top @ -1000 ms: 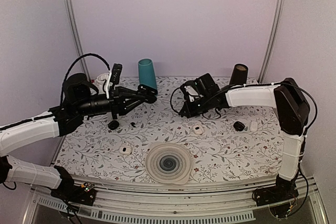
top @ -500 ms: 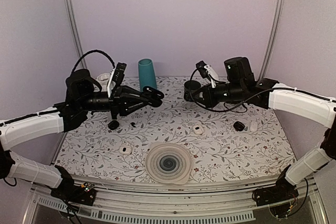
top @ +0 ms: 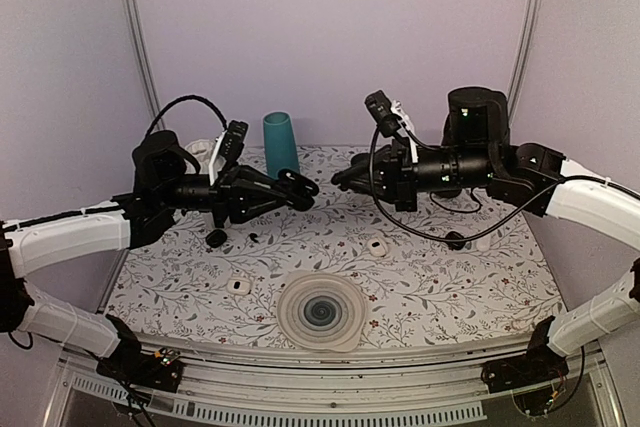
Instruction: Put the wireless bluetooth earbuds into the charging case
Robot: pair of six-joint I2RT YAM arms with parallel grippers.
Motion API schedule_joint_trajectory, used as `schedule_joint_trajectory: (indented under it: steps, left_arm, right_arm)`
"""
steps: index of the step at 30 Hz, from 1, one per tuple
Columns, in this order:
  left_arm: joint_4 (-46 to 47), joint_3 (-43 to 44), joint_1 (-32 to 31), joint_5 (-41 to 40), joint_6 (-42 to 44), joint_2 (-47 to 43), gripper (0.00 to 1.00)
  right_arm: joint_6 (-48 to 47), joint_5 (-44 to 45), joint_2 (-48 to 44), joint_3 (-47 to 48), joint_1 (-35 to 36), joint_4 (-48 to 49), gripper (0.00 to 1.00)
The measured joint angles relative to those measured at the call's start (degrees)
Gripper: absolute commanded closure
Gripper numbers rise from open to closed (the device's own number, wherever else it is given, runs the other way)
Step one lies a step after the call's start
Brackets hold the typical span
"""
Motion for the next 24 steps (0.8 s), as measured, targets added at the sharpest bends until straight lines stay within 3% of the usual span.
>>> schedule_joint_trajectory:
  steps: [24]
  left_arm:
    - [1.38, 0.59, -2.89, 1.51, -1.44, 1.01, 1.0]
  right_arm:
    - [-5.86, 2.86, 6.16, 6.45, 6.6, -3.65, 0.96]
